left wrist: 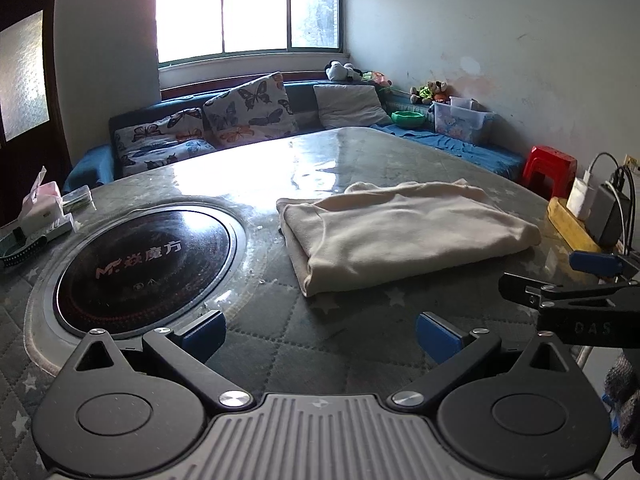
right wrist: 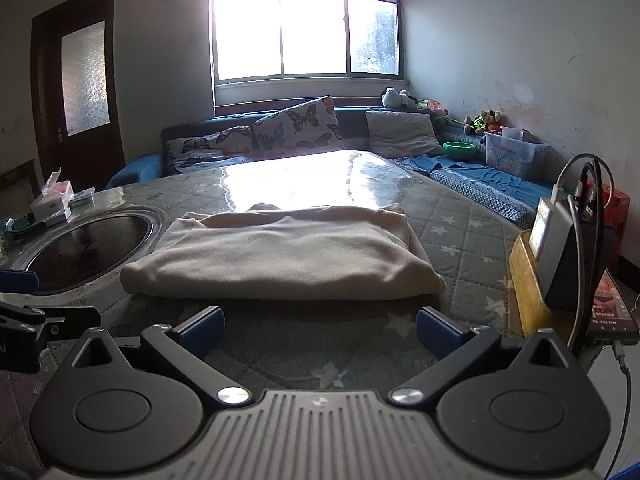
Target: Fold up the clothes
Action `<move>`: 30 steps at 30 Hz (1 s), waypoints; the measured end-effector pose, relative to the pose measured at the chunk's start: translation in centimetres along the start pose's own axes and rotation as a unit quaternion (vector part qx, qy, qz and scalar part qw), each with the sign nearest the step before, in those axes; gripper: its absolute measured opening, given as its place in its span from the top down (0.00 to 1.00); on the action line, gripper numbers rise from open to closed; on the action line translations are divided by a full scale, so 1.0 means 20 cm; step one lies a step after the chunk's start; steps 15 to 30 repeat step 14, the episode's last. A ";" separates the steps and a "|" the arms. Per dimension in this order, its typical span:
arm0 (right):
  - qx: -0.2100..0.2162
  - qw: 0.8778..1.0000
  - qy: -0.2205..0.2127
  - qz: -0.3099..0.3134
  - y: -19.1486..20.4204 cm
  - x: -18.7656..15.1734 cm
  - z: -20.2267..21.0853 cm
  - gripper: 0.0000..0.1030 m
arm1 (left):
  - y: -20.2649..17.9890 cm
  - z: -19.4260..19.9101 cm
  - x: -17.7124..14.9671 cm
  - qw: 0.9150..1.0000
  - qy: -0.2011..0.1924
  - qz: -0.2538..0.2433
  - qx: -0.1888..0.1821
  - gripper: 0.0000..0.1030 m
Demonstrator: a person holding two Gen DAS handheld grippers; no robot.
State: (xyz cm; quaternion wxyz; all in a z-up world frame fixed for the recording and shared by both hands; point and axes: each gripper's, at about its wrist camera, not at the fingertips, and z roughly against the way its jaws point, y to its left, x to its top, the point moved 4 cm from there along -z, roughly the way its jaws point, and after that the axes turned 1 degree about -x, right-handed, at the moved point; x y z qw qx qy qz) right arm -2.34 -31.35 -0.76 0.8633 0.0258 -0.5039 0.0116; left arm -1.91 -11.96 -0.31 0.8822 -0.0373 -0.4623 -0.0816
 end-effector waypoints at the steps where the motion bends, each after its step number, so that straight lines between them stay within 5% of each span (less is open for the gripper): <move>1: 0.000 1.000 0.000 0.001 0.00 -0.01 0.00 0.00 | 0.00 0.00 0.00 1.000 0.001 -0.001 0.000 0.00; 30: -0.001 1.000 -0.004 0.000 0.01 -0.02 0.02 0.00 | -0.04 0.03 -0.01 1.000 -0.006 -0.009 -0.011 0.00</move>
